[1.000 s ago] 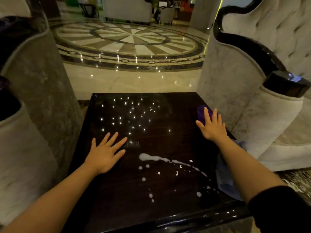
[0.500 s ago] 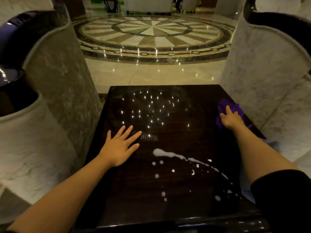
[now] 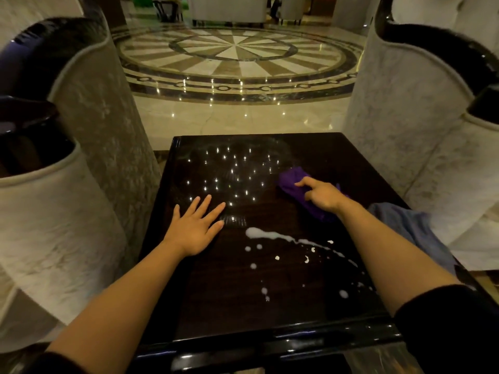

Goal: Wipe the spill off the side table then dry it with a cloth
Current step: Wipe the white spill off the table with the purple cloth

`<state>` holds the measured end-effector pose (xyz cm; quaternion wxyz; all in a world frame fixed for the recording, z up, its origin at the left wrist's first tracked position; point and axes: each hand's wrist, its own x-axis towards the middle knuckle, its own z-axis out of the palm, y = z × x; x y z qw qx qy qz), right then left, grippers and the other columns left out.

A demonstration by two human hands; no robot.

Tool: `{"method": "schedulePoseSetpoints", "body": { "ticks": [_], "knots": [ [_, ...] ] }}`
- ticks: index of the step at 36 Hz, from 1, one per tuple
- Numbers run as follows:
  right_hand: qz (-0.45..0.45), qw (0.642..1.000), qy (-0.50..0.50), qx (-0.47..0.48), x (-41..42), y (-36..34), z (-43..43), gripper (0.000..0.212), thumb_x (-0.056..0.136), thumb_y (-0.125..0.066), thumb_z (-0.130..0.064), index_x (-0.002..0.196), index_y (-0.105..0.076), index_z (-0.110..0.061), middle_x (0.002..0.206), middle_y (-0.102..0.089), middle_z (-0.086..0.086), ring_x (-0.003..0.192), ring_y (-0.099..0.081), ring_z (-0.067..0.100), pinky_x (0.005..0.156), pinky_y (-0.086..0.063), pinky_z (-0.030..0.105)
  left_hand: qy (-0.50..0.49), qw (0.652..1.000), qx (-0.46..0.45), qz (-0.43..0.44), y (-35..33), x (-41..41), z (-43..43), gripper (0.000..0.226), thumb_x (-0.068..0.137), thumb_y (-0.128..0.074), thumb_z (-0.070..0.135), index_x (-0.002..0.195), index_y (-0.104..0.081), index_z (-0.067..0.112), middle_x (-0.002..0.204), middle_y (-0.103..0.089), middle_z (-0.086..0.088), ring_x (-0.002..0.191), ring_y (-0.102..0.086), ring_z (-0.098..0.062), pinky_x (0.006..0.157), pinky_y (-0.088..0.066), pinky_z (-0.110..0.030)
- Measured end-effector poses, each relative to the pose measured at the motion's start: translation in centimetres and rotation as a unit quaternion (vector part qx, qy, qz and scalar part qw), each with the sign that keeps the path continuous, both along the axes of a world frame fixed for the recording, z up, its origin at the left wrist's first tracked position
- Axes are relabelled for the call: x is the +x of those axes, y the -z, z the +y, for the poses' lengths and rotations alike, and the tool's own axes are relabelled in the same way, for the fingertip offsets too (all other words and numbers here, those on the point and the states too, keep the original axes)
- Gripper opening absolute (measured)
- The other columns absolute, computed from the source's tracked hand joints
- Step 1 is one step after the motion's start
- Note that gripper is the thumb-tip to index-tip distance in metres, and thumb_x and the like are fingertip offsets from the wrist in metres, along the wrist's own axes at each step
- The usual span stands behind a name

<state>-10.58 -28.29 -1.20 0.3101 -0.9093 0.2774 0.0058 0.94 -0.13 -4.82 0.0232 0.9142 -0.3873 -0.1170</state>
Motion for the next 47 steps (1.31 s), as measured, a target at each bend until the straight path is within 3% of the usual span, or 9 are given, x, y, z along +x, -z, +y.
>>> {"method": "schedulePoseSetpoints", "body": {
  "ticks": [4,7,14,20,34,47],
  "knots": [
    [-0.031,0.999,-0.031,-0.013,-0.3,0.5,2.9,0.026,0.083,-0.056,-0.028,0.109,-0.057,-0.029,0.13,-0.056,0.005,0.115,-0.051,0.025,0.088,-0.036,0.033,-0.013,1.0,-0.001,0.013,0.0,-0.2,0.2,0.053,0.094,-0.014,0.053,0.143,0.001,0.041,0.157,0.01,0.002,0.143,0.013,-0.018,0.113,0.009,-0.051],
    [-0.037,0.996,-0.067,-0.034,-0.5,0.7,4.6,0.027,0.084,-0.056,-0.039,0.109,-0.056,-0.028,0.129,-0.057,0.003,0.117,-0.051,0.024,0.09,-0.039,0.037,-0.019,0.999,-0.001,0.027,-0.2,-0.4,0.3,0.053,0.094,-0.015,0.052,0.143,0.002,0.04,0.156,0.012,0.002,0.143,0.014,-0.018,0.113,0.01,-0.051],
    [-0.037,0.989,-0.13,-0.058,-1.2,0.8,7.8,0.024,0.086,-0.054,-0.032,0.11,-0.052,-0.03,0.125,-0.056,0.002,0.112,-0.051,0.021,0.08,-0.038,0.032,-0.029,0.999,-0.006,0.042,0.0,-1.8,1.2,0.054,0.094,-0.017,0.051,0.143,0.003,0.038,0.156,0.014,0.002,0.142,0.017,-0.018,0.113,0.012,-0.048],
    [-0.033,0.983,-0.173,-0.053,-2.9,0.8,10.5,0.024,0.087,-0.054,-0.031,0.111,-0.051,-0.031,0.123,-0.057,0.003,0.114,-0.047,0.021,0.092,-0.042,0.042,-0.039,0.998,-0.018,0.042,0.0,-3.2,1.7,0.054,0.095,-0.017,0.049,0.144,0.003,0.036,0.156,0.015,0.001,0.142,0.018,-0.019,0.113,0.011,-0.048],
    [-0.062,0.97,-0.233,-0.032,-10.4,0.7,16.4,0.024,0.085,-0.057,-0.027,0.109,-0.057,-0.03,0.127,-0.057,-0.006,0.113,-0.046,0.014,0.099,-0.037,0.039,-0.045,0.999,-0.021,0.023,0.2,-6.1,3.2,0.056,0.096,-0.015,0.047,0.145,0.005,0.031,0.156,0.014,-0.001,0.142,0.017,-0.021,0.114,0.009,-0.049],
    [-0.129,0.957,-0.258,-0.031,-16.8,0.8,21.3,0.019,0.085,-0.057,-0.023,0.103,-0.063,-0.022,0.114,-0.066,0.0,0.099,-0.056,0.021,0.089,-0.046,0.039,-0.036,0.999,-0.022,0.008,0.2,-6.1,3.3,0.057,0.095,-0.014,0.048,0.145,0.005,0.029,0.157,0.011,-0.003,0.143,0.014,-0.023,0.114,0.007,-0.051]
  ]
}}
